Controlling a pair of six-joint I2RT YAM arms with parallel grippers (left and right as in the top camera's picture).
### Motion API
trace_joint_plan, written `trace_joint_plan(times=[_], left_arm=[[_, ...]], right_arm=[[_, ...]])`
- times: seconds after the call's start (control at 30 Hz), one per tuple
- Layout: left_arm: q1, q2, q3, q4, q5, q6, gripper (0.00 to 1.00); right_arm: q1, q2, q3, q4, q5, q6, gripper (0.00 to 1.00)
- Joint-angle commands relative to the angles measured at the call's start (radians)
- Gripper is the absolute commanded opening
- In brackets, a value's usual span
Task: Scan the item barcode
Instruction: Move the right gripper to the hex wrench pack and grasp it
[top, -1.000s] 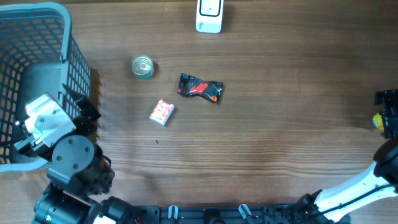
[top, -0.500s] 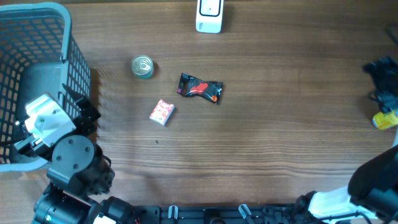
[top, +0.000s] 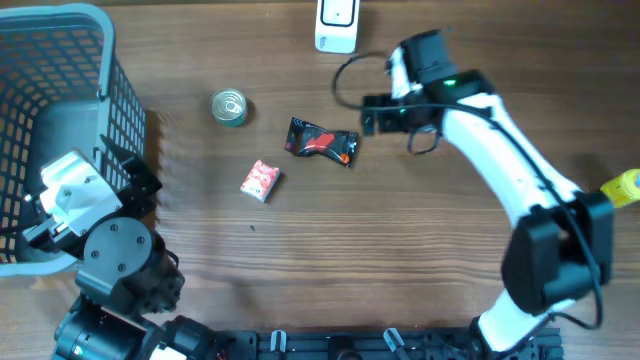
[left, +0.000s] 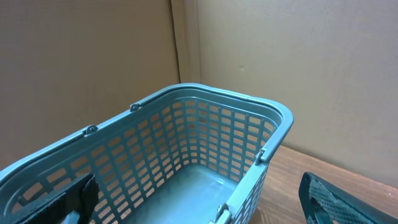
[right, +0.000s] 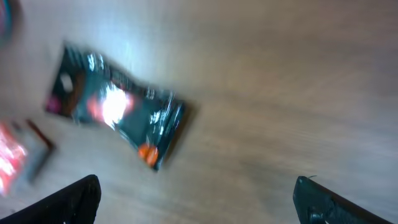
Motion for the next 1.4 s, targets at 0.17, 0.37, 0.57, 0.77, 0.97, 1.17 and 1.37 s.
trace_joint_plan(times=[0.17,0.37,0.57,0.77,0.97,1.17,1.37], left_arm=[[0.004,0.0,0.011,-0.005,-0.017,-0.003,1.0],[0.004,0.0,0.011,-0.005,-0.017,-0.002,1.0],[0.004,0.0,0.011,-0.005,-0.017,-0.002,1.0],[0.004,0.0,0.011,-0.004,-0.016,-0.003,1.0],[0.004,0.0,0.011,-0.004,-0.016,-0.003,1.0],[0.004,0.0,0.011,-0.004,-0.016,-0.003,1.0],[0.004,0.0,0.011,-0.004,-0.016,-0.003,1.0]], right_arm=[[0.07,0.09,-0.003,-0.014,-0.072,-0.344,1.0],[0.07,0.104,-0.003,0.045,-0.117,-0.484,1.0],[0.072,0.104,-0.003,0.107,-0.117,-0.475,1.0],[0.073,0.104,-0.003,0.044,-0.145,-0.511,1.0],[0.119,0.104,-0.003,0.06,0.07,-0.634,1.0],[0.141,0.104,-0.003,0.18,0.096,-0.67,1.0],[0.159,0.158,-0.003,0.291,0.1,-0.703,1.0]])
